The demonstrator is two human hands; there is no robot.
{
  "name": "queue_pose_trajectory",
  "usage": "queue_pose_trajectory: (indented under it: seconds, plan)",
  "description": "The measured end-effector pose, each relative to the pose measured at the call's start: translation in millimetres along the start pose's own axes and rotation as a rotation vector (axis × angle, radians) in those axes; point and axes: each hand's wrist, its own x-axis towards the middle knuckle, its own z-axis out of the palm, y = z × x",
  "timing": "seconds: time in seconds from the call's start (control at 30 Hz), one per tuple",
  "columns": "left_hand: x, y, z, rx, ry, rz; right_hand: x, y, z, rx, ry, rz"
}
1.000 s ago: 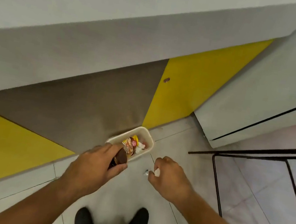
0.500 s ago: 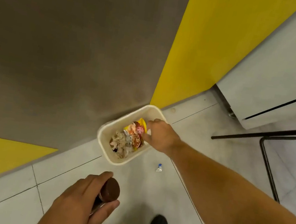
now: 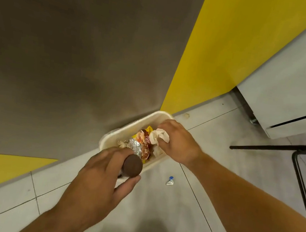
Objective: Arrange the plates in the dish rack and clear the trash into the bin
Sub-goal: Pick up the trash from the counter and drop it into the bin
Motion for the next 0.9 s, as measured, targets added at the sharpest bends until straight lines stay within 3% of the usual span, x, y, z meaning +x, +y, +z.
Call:
queue_pose_trajectory:
  seconds: [0.37,0.67,0.9]
  plan:
    - [103,-27,120,-0.192,-0.109,-0.09,-46,1,-12,0.166,0.25,0.099]
    - [122,-70,182,-0.019,-0.339,-0.304,-36,8,9,0.072,0.136,0.132]
    - [105,-63,136,0.02,-0.423,-0.344,-35,-14,-11,-0.016,-0.016,0.184]
